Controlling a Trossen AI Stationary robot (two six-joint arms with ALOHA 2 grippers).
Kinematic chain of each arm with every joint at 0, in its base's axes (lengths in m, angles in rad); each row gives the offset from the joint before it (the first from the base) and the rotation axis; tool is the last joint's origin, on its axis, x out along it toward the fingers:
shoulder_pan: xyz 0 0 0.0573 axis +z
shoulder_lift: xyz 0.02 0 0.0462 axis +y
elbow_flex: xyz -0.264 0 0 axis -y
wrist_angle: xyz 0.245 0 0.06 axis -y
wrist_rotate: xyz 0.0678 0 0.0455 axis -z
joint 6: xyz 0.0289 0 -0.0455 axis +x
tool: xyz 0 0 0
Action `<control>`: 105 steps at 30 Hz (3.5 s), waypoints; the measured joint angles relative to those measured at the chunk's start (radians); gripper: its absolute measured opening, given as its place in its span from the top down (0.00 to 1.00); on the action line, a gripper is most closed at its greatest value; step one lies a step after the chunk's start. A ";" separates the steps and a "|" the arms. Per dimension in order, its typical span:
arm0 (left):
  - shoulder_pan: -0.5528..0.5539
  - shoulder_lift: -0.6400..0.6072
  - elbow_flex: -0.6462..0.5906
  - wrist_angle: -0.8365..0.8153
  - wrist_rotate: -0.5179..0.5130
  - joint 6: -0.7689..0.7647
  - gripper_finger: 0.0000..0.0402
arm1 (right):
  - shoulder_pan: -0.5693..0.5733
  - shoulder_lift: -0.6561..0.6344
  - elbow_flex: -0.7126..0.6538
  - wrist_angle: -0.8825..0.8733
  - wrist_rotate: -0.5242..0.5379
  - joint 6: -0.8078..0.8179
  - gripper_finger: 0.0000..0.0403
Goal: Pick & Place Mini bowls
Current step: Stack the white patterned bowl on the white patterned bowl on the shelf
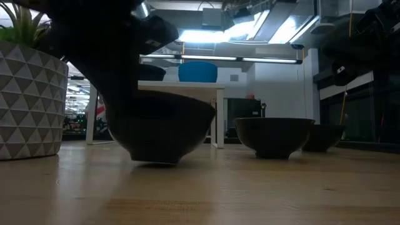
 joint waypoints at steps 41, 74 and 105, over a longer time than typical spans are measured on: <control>-0.042 -0.242 0.187 -0.063 -0.190 0.030 0.99 | 0.000 0.000 0.000 0.000 0.000 0.001 0.87; 0.371 -0.384 0.187 -0.145 -0.238 0.152 0.99 | 0.000 0.000 0.000 0.000 0.000 0.000 0.87; 0.572 -0.428 0.187 -0.204 -0.318 0.108 0.99 | 0.000 0.000 0.000 0.000 0.000 0.002 0.87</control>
